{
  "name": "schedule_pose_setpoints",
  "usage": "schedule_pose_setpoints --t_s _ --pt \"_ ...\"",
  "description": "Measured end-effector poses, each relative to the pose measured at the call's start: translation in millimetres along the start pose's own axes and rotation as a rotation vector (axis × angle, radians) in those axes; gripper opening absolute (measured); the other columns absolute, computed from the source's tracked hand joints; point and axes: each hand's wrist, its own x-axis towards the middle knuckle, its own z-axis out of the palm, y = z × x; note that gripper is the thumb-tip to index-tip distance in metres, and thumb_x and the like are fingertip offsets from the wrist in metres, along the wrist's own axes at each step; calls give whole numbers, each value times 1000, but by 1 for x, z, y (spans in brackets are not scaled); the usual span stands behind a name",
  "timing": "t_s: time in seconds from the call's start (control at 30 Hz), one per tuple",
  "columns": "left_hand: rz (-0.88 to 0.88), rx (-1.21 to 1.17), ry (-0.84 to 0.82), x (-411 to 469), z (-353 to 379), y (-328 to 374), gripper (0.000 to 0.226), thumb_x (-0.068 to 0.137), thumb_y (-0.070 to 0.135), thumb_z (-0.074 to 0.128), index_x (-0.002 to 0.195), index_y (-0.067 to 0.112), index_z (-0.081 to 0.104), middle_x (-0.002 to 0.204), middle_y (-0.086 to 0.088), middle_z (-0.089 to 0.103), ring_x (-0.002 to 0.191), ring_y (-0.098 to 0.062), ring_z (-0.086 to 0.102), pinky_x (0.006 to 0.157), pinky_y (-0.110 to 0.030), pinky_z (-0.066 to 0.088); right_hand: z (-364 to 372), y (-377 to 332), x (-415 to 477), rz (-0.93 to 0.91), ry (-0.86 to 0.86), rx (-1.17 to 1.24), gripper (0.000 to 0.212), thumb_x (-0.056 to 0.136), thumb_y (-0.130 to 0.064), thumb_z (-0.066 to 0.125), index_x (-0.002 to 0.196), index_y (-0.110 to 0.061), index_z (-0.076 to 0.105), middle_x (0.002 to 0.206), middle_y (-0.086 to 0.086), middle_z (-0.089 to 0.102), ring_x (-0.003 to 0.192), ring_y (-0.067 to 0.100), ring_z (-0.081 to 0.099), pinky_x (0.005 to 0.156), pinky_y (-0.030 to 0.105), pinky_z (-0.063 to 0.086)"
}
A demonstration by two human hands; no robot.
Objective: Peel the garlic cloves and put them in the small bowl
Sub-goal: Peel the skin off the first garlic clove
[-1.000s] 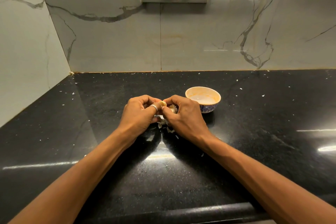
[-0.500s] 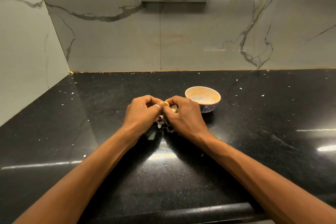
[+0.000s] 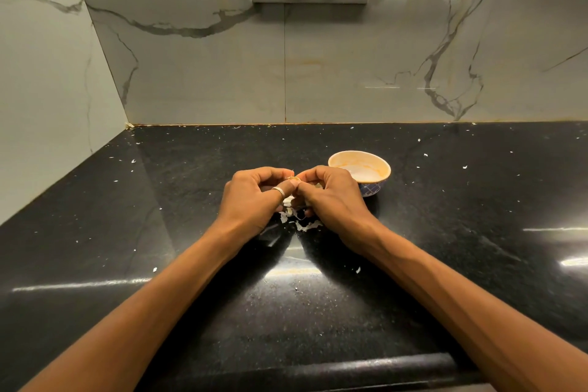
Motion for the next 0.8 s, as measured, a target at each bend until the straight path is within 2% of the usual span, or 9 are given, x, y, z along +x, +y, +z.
schedule_pose_setpoints --t_s 0.17,0.3,0.4,0.5,0.63,0.8 --pt "53 50 16 -3 -1 -1 13 86 20 79 99 19 80 86 5 78 82 -9 75 82 -36 62 -1 -3 -3 -2 -56 22 13 93 -22 72 92 -9 72 79 12 75 68 20 71 57 24 54" --pt "114 152 45 -3 0 -1 12 87 21 78 98 20 80 88 9 78 82 -2 73 85 -34 61 -2 -3 -3 0 -59 17 14 93 -21 72 91 -8 72 81 14 75 76 31 74 60 28 57" --pt "128 179 44 -3 0 -2 10 88 18 77 98 19 80 87 8 77 82 -1 72 84 -31 60 -2 -2 -3 5 -56 9 11 93 -20 71 89 -10 72 81 13 75 74 28 73 59 26 56" --pt "98 137 16 -2 0 -4 11 89 15 76 98 19 79 86 7 77 82 -5 73 84 -35 61 -2 0 -2 16 -51 36 8 95 -16 67 90 -10 71 82 14 74 69 17 70 58 25 54" --pt "50 46 13 0 -1 -6 14 89 13 76 102 18 79 90 5 78 86 -11 75 85 -37 61 -3 1 0 10 -47 50 8 94 -20 70 93 -12 72 82 12 76 70 15 70 61 27 54" --pt "-12 -64 18 0 0 -4 19 89 10 75 108 13 78 92 1 78 84 -11 75 79 -28 62 1 3 1 -35 -39 -47 16 91 -33 74 88 -18 74 73 5 75 65 13 69 58 26 53"
